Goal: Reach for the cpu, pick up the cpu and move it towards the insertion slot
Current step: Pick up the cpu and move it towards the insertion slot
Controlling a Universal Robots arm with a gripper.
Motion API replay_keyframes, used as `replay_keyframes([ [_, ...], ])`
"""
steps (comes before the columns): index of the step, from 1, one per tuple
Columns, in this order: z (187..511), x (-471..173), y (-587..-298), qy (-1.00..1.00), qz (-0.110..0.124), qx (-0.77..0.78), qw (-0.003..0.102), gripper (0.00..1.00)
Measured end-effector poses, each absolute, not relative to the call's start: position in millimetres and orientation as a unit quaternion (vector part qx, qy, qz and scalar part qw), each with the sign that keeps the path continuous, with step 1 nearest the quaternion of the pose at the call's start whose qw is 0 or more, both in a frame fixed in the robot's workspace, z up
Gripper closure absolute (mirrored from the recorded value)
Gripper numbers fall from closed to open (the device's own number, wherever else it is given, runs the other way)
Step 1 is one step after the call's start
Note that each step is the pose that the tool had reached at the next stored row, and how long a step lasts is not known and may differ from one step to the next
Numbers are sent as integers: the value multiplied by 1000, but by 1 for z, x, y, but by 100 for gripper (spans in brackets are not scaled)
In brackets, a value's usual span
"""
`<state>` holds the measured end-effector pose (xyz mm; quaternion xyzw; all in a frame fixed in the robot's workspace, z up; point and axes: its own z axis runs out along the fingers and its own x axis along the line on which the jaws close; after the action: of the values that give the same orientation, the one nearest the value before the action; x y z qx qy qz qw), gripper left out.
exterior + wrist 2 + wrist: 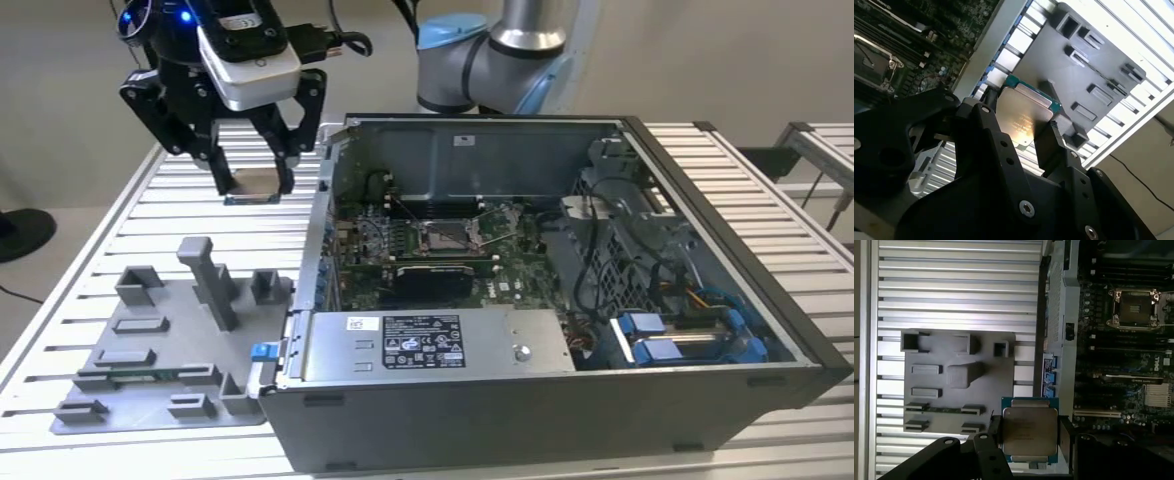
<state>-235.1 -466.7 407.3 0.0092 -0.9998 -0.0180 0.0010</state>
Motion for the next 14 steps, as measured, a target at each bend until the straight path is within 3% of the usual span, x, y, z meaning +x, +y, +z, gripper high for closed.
replay_keyframes([
  [14,407,-202,-467,-1000,-18,9,1,100],
])
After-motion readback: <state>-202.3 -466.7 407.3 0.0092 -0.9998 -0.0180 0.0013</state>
